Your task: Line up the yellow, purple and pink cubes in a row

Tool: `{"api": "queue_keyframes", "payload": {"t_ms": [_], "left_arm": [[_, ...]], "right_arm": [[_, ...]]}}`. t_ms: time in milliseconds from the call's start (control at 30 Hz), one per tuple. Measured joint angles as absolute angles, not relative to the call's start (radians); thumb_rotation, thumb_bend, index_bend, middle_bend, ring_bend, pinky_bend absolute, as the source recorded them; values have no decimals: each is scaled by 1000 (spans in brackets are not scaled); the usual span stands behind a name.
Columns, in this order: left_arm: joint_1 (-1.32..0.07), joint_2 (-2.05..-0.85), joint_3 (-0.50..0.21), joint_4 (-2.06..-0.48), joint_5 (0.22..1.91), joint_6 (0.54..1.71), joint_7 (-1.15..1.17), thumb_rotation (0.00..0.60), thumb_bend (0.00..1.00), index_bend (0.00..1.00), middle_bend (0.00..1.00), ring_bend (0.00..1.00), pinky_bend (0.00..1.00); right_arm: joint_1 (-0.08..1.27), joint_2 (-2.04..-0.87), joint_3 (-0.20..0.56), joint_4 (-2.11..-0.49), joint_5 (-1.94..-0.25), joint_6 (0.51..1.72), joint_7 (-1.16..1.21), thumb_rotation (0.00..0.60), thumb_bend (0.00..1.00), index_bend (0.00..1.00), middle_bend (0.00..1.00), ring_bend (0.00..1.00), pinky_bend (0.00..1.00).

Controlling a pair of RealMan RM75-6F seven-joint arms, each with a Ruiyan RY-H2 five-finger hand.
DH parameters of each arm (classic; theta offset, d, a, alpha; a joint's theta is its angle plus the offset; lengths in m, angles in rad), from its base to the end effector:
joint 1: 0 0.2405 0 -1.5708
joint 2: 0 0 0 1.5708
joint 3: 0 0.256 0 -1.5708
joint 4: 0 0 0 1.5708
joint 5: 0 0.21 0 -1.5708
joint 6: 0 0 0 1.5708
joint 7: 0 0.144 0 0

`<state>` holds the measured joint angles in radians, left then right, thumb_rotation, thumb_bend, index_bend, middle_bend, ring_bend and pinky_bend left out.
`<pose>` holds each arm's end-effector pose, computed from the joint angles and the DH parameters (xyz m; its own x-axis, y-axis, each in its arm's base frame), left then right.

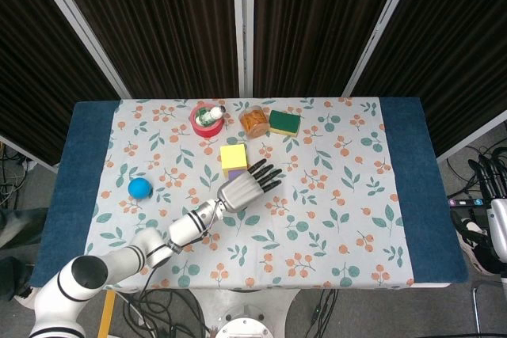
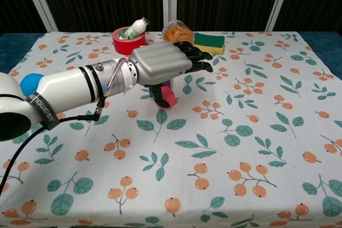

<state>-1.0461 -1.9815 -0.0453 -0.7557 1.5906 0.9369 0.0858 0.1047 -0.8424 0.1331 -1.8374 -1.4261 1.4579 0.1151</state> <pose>-0.0675 0.3664 -0.1291 0.6877 -0.0583 0.7237 0.4145 -0.7869 -0.4572 -0.2771 -0.2001 0.2331 0.3218 0.0625 0.9448 -0.9467 0.0068 0.3220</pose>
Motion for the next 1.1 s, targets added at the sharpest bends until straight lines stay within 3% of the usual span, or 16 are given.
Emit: {"api": "queue_keyframes", "payload": {"t_ms": [767, 1100], "left_arm": [[-1036, -1996, -80, -733, 1549, 924, 67, 600, 0, 160, 12, 41, 62], [-1009, -1946, -92, -832, 1539, 967, 41, 600, 0, 160, 12, 41, 62]], "right_arm": [[105, -841, 134, -1842, -1424, 1457, 108, 600, 238, 0, 0, 0, 0], [101, -841, 133, -1838, -1432, 1464, 121, 600, 238, 0, 0, 0, 0]]}}
